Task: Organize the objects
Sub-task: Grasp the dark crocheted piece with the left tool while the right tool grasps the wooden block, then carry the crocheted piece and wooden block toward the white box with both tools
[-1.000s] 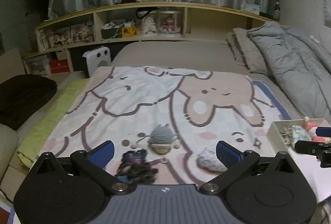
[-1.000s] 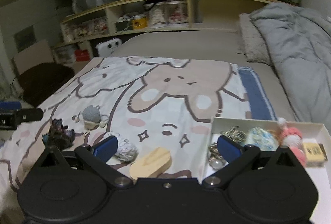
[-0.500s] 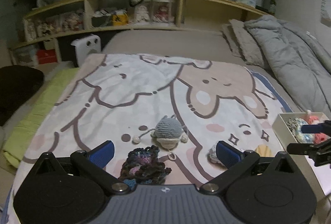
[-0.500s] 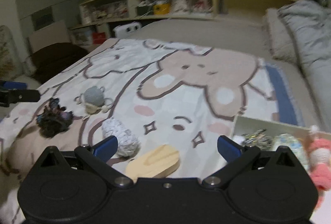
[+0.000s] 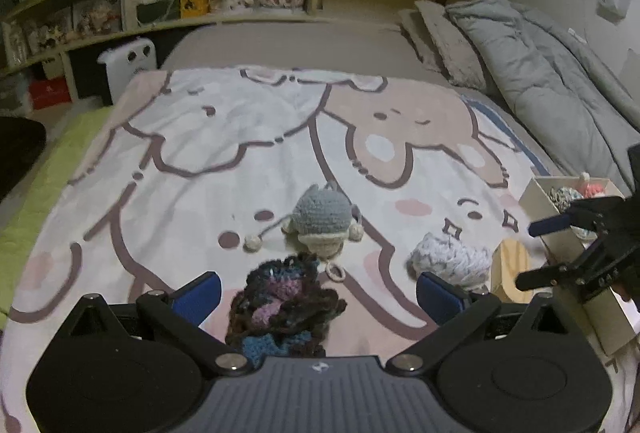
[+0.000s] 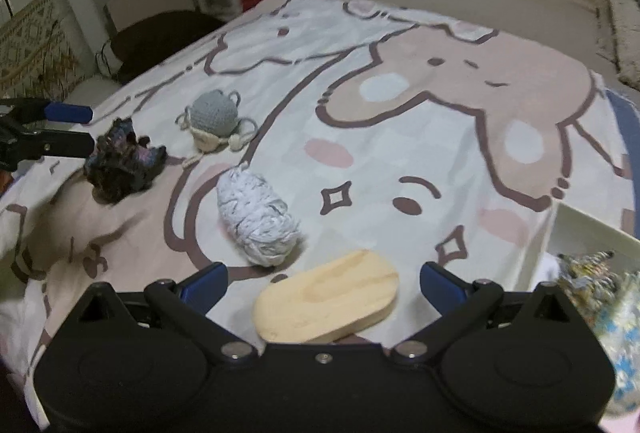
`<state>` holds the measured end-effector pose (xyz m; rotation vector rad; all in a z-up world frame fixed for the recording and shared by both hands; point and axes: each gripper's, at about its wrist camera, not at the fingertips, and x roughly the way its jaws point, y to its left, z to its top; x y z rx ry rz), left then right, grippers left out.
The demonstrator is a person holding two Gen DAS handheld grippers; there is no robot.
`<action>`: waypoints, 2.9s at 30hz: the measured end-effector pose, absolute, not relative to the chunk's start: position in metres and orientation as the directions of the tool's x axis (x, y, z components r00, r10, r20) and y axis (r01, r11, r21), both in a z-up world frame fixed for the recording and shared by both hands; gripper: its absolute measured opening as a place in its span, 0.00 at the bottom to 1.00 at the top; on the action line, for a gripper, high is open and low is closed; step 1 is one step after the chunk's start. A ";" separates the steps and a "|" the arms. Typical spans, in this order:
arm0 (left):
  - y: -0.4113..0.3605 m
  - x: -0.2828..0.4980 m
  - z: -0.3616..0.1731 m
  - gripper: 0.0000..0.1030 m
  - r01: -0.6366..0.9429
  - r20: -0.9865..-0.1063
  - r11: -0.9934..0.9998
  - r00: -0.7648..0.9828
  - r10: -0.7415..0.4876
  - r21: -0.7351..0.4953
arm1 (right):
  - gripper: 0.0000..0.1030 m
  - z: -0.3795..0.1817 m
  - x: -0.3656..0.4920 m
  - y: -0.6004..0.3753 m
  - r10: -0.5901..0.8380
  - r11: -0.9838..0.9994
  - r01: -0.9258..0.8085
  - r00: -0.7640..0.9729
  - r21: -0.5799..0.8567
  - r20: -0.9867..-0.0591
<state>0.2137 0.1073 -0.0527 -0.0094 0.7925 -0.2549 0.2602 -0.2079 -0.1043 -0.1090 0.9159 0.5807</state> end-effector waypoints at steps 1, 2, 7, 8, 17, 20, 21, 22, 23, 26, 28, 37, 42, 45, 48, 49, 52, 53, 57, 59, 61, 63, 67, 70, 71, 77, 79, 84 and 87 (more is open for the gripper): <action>0.109 0.216 -0.056 0.99 0.224 -0.709 0.968 0.665 -0.236 -0.112 | 1.00 -0.107 0.264 -0.207 0.429 0.841 -0.518 0.459 0.157 -0.778; 0.109 0.217 -0.059 0.99 0.224 -0.715 0.967 0.657 -0.239 -0.118 | 1.00 -0.109 0.268 -0.206 0.429 0.841 -0.517 0.455 0.161 -0.780; 0.112 0.224 -0.072 0.99 0.223 -0.731 0.964 0.632 -0.258 -0.147 | 1.00 -0.119 0.277 -0.204 0.439 0.841 -0.508 0.444 0.184 -0.781; 0.111 0.225 -0.074 0.99 0.225 -0.734 0.963 0.626 -0.261 -0.150 | 1.00 -0.121 0.277 -0.204 0.445 0.837 -0.512 0.434 0.192 -0.783; 0.107 0.225 -0.081 0.93 0.231 -0.777 0.964 0.579 -0.247 -0.135 | 1.00 -0.116 0.253 -0.194 0.500 0.755 -0.611 0.301 0.238 -0.812; 0.112 0.227 -0.083 0.92 0.179 -0.790 0.977 0.580 -0.198 -0.113 | 1.00 -0.116 0.238 -0.185 0.495 0.742 -0.625 0.267 0.242 -0.827; 0.115 0.228 -0.084 0.91 0.164 -0.795 0.981 0.580 -0.181 -0.103 | 1.00 -0.117 0.234 -0.182 0.484 0.742 -0.630 0.269 0.228 -0.833; 0.117 0.228 -0.085 0.91 0.151 -0.799 0.984 0.578 -0.168 -0.098 | 1.00 -0.118 0.230 -0.178 0.469 0.744 -0.635 0.276 0.207 -0.839; 0.119 0.229 -0.087 0.91 0.141 -0.802 0.986 0.576 -0.157 -0.092 | 1.00 -0.118 0.228 -0.176 0.452 0.750 -0.635 0.287 0.186 -0.844; 0.120 0.231 -0.091 0.88 0.120 -0.814 0.990 0.567 -0.126 -0.070 | 1.00 -0.120 0.227 -0.171 0.423 0.777 -0.607 0.313 0.164 -0.850; 0.120 0.232 -0.093 0.85 0.107 -0.819 0.993 0.564 -0.108 -0.058 | 1.00 -0.121 0.232 -0.172 0.420 0.809 -0.556 0.325 0.188 -0.847; 0.111 0.235 -0.099 0.58 0.137 -0.822 0.990 0.560 -0.102 -0.030 | 0.93 -0.125 0.238 -0.174 0.373 0.884 -0.413 0.342 0.218 -0.863; 0.108 0.234 -0.098 0.48 0.136 -0.824 0.991 0.560 -0.086 -0.010 | 0.92 -0.126 0.233 -0.168 0.358 0.876 -0.447 0.357 0.178 -0.863; 0.108 0.233 -0.095 0.45 0.123 -0.817 0.992 0.571 -0.082 -0.014 | 0.92 -0.123 0.230 -0.167 0.350 0.879 -0.448 0.376 0.162 -0.858; 0.107 0.231 -0.088 0.44 0.105 -0.799 0.994 0.594 -0.097 -0.042 | 0.91 -0.115 0.226 -0.167 0.335 0.883 -0.451 0.417 0.128 -0.845; 0.106 0.230 -0.085 0.44 0.101 -0.791 0.994 0.603 -0.102 -0.051 | 0.91 -0.111 0.226 -0.170 0.339 0.887 -0.442 0.429 0.133 -0.837; 0.104 0.226 -0.076 0.44 0.081 -0.770 0.993 0.626 -0.119 -0.088 | 0.92 -0.095 0.224 -0.177 0.355 0.897 -0.415 0.469 0.153 -0.809; 0.103 0.225 -0.072 0.44 0.074 -0.764 0.992 0.634 -0.123 -0.099 | 0.92 -0.090 0.223 -0.179 0.356 0.899 -0.409 0.482 0.154 -0.800; 0.097 0.218 -0.056 0.44 0.058 -0.739 0.989 0.659 -0.139 -0.134 | 0.92 -0.067 0.216 -0.188 0.365 0.906 -0.393 0.532 0.158 -0.764; 0.095 0.213 -0.049 0.44 0.049 -0.728 0.987 0.670 -0.148 -0.156 | 0.92 -0.058 0.212 -0.193 0.365 0.907 -0.392 0.546 0.155 -0.754; 0.091 0.207 -0.040 0.44 0.048 -0.716 0.985 0.681 -0.154 -0.166 | 0.92 -0.049 0.208 -0.197 0.356 0.910 -0.388 0.559 0.144 -0.749; 0.087 0.201 -0.033 0.44 0.049 -0.708 0.984 0.688 -0.159 -0.173 | 0.92 -0.041 0.205 -0.202 0.340 0.917 -0.379 0.573 0.128 -0.746; 0.081 0.191 -0.020 0.44 0.058 -0.686 0.979 0.705 -0.180 -0.197 | 0.92 -0.029 0.197 -0.218 0.320 0.930 -0.346 0.596 0.123 -0.736; 0.074 0.185 -0.012 0.44 0.065 -0.673 0.976 0.714 -0.192 -0.209 | 0.92 -0.020 0.190 -0.233 0.305 0.940 -0.318 0.611 0.126 -0.730; 0.070 0.183 -0.010 0.44 0.069 -0.669 0.976 0.718 -0.193 -0.208 | 0.92 -0.017 0.188 -0.238 0.298 0.943 -0.308 0.617 0.124 -0.728; 0.042 0.176 0.004 0.44 0.114 -0.642 0.968 0.730 -0.235 -0.224 | 0.92 -0.004 0.173 -0.269 0.259 0.960 -0.252 0.646 0.120 -0.718; 0.029 0.173 0.008 0.44 0.138 -0.631 0.964 0.734 -0.253 -0.226 | 0.92 0.000 0.168 -0.282 0.243 0.966 -0.229 0.654 0.120 -0.716; -0.009 0.170 0.015 0.44 0.203 -0.607 0.948 0.730 -0.314 -0.246 | 0.92 0.004 0.153 -0.319 0.184 0.982 -0.159 0.671 0.103 -0.718; -0.035 0.170 0.013 0.44 0.239 -0.606 0.938 0.717 -0.345 -0.252 | 0.92 0.004 0.144 -0.345 0.143 0.990 -0.108 0.677 0.094 -0.723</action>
